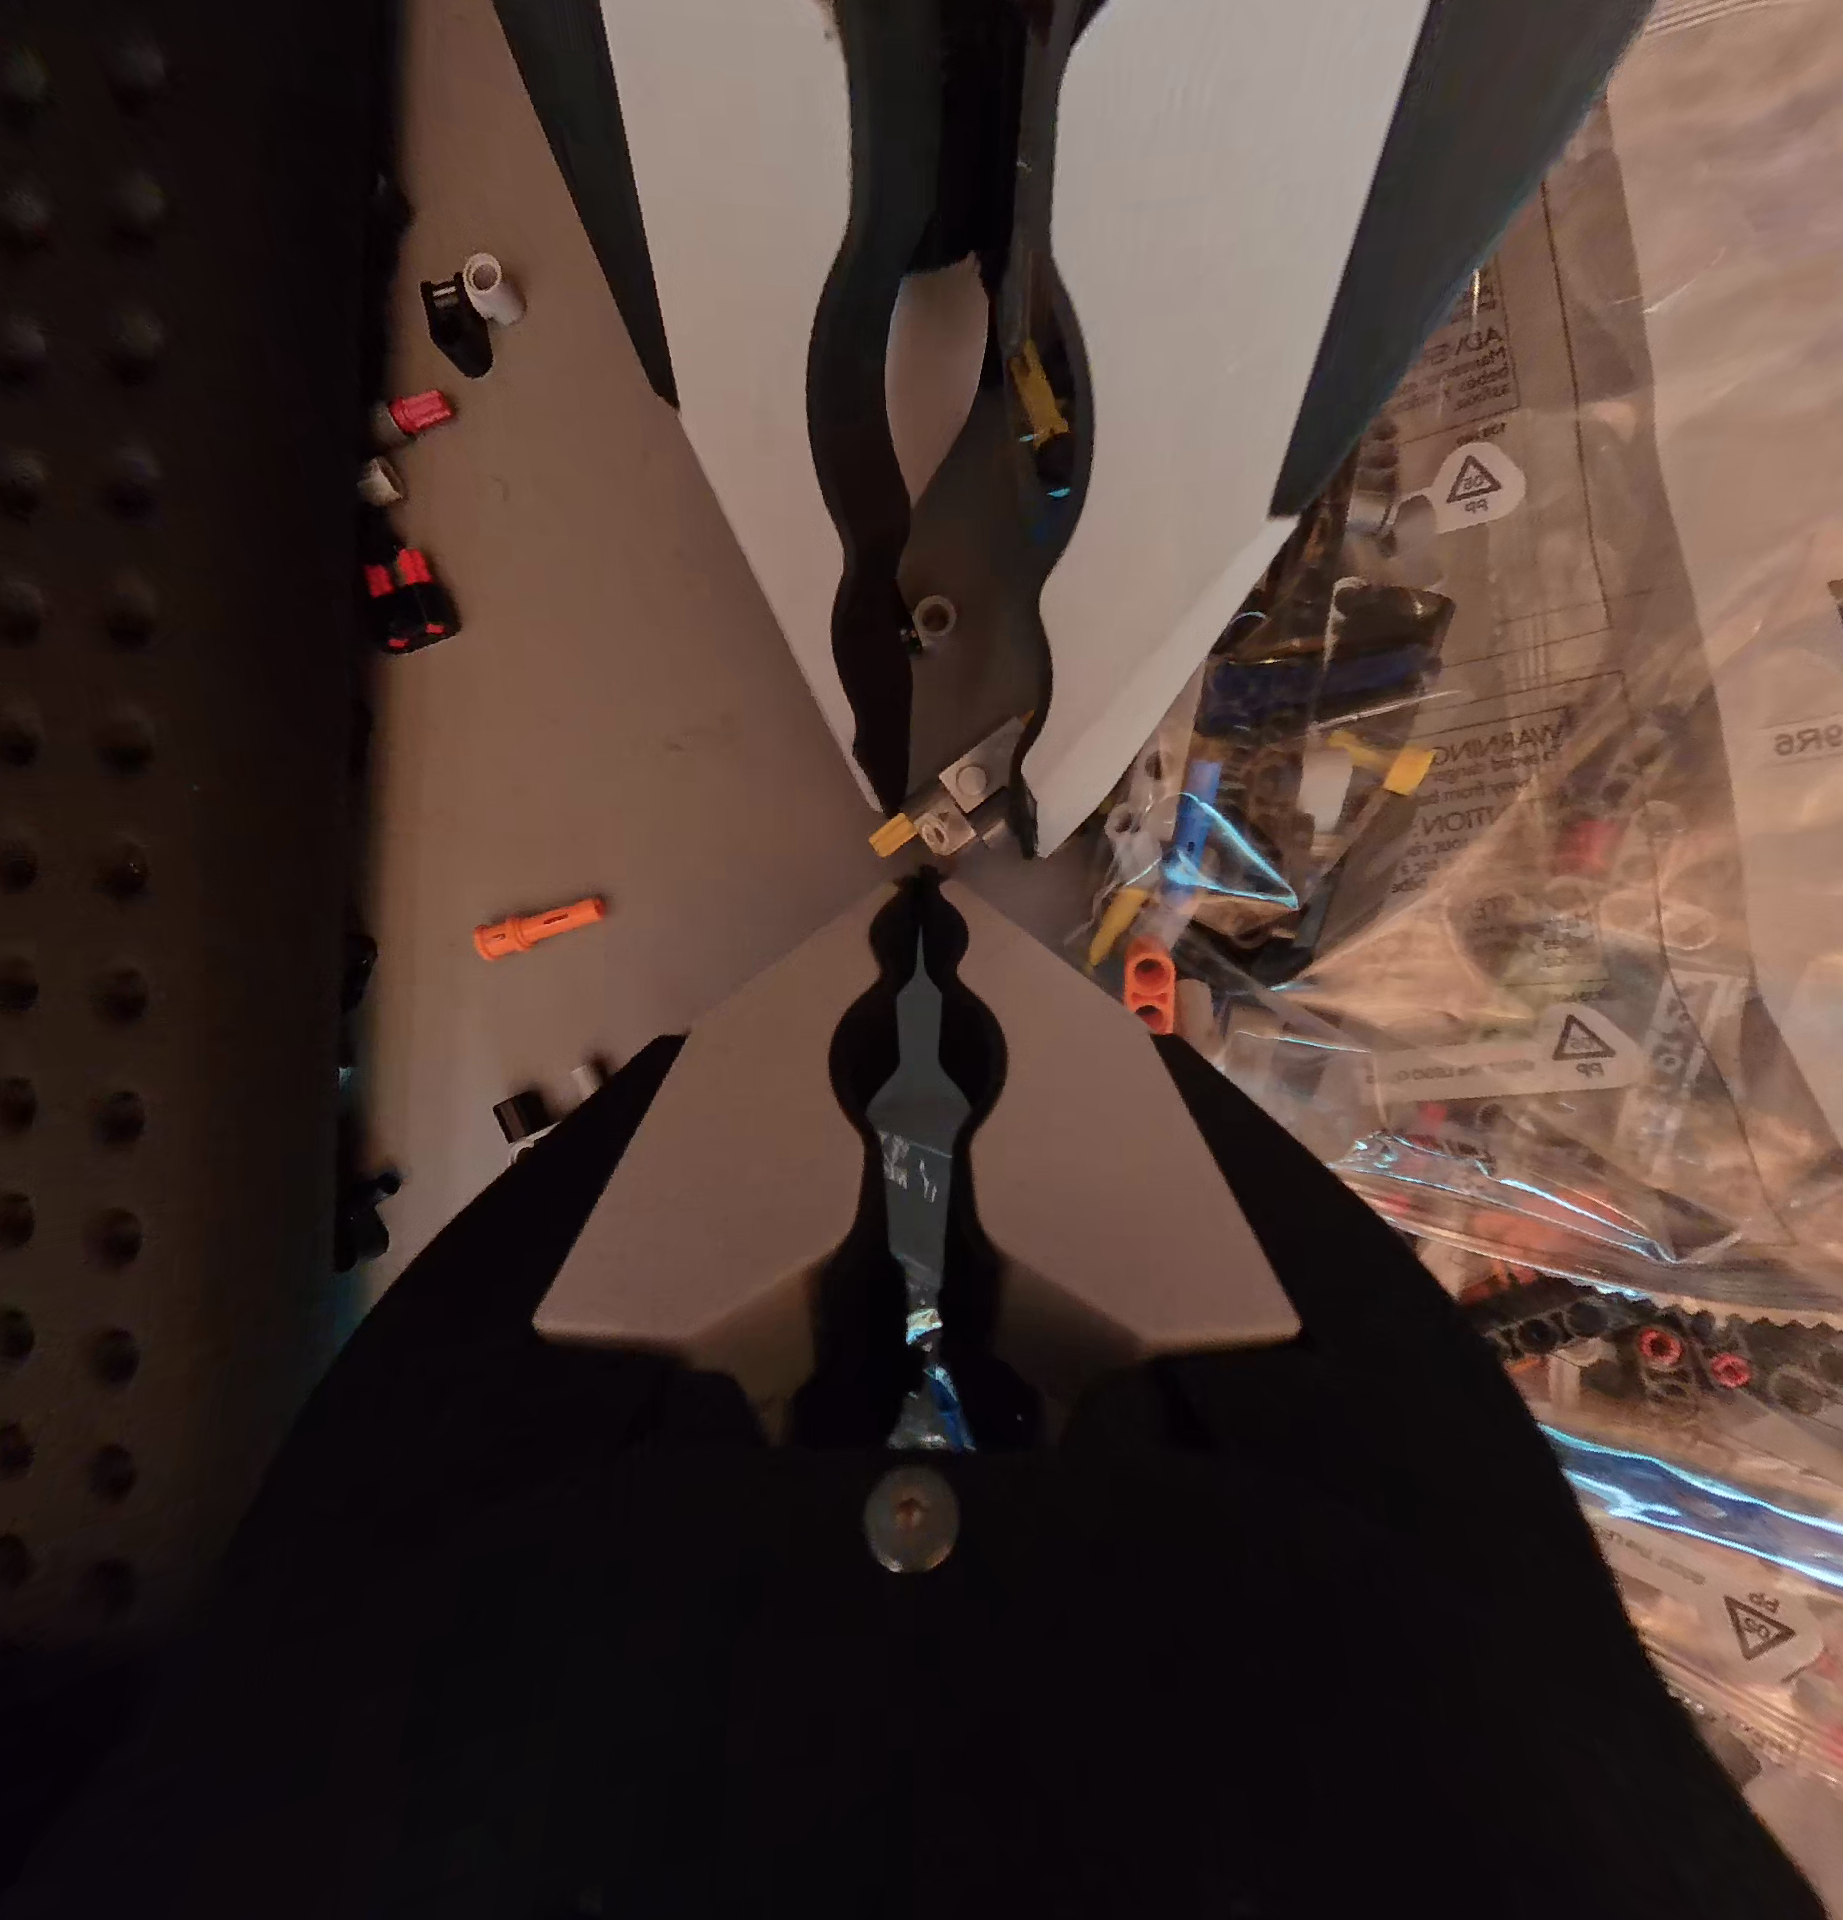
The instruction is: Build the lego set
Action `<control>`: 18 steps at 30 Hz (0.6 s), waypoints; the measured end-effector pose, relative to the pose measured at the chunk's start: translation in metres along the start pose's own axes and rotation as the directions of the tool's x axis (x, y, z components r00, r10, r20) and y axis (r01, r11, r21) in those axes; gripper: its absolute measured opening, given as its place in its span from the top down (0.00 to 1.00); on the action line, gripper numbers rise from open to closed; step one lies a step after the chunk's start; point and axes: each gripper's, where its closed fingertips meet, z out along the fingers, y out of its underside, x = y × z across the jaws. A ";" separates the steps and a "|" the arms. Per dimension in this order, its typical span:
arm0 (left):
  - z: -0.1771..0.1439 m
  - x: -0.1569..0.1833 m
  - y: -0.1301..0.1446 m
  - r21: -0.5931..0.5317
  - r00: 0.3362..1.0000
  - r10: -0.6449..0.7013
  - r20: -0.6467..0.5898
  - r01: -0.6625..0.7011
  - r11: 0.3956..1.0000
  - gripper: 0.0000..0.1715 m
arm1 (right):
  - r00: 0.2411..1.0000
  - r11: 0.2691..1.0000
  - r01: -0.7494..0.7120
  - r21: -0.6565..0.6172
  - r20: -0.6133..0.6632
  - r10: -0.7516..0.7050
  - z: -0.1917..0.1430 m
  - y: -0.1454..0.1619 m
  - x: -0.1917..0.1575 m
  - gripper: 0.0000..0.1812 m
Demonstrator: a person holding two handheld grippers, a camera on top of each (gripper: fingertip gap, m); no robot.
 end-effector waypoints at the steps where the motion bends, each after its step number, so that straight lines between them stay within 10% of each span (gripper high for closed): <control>1: 0.000 0.000 0.000 -0.001 1.000 0.001 0.000 -0.001 1.000 0.87 | 1.000 1.000 0.000 0.000 0.000 0.000 0.000 0.000 0.000 1.00; 18: 0.001 0.001 0.001 0.005 1.000 -0.004 -0.013 0.004 1.000 0.87 | 1.000 1.000 0.008 -0.001 -0.001 -0.008 0.000 0.000 0.000 1.00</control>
